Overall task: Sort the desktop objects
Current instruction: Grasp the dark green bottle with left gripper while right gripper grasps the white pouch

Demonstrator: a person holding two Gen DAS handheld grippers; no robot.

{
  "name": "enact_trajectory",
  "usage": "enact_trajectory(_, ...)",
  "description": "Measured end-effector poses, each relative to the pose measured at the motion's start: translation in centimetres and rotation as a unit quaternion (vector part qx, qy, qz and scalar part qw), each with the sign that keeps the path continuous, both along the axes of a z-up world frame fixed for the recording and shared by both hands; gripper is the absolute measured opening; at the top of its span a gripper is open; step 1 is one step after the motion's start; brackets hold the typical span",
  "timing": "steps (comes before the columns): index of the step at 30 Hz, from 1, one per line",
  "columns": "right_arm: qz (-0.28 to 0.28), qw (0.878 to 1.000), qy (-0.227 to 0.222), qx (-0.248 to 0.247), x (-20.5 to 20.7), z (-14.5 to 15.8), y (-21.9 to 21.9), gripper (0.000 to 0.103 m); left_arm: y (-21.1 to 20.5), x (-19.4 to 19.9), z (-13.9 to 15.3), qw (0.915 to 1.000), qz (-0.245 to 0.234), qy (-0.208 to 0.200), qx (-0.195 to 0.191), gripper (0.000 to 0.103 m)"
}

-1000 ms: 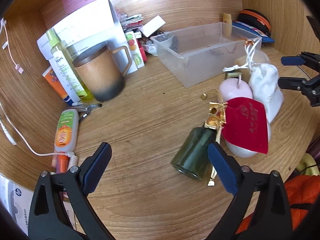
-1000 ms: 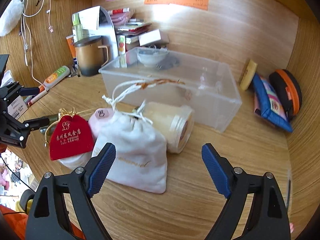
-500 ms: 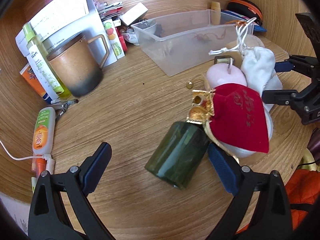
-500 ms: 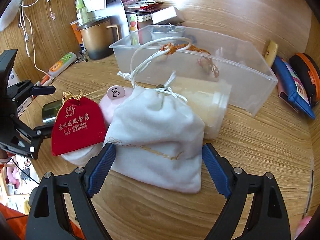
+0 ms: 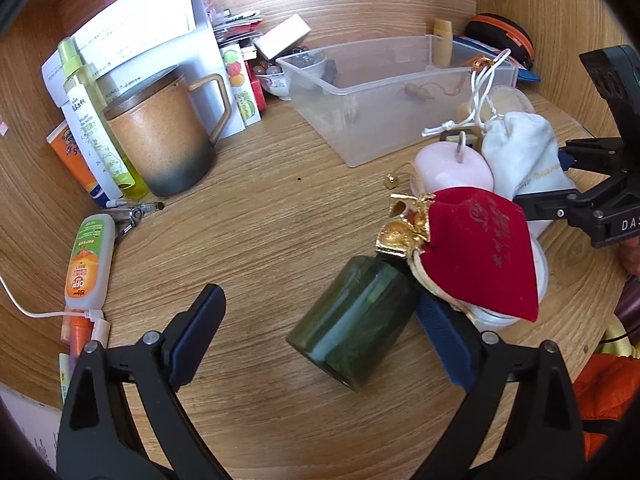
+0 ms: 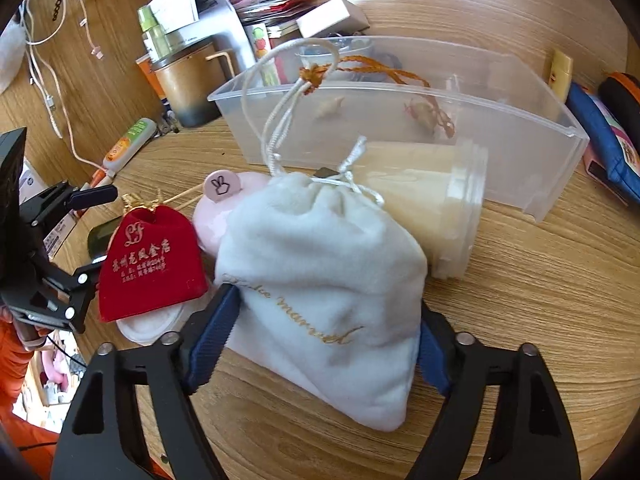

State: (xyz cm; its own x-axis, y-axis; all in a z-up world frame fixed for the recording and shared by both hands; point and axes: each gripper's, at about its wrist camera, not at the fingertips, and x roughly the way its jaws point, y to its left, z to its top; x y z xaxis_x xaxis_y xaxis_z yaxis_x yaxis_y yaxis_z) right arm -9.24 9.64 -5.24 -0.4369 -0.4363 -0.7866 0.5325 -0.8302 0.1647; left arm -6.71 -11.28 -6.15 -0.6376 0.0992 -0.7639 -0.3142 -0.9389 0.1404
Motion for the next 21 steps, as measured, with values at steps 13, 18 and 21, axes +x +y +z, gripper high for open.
enact_trajectory(13,0.014,1.0,0.005,-0.023,0.5,0.2,0.7,0.046,0.0,-1.5,-0.5,0.9996,0.013,-0.019,0.014,0.068)
enact_trajectory(18,0.012,0.999,0.005,-0.035,0.7,0.4,1.3,0.038,-0.4,-2.1,-0.5,0.9991,0.027,-0.023,0.021,0.065)
enact_trajectory(21,0.009,0.999,0.005,-0.043,0.9,0.5,1.6,0.033,-0.7,-2.1,-0.4,0.9988,0.042,-0.017,0.016,0.064)
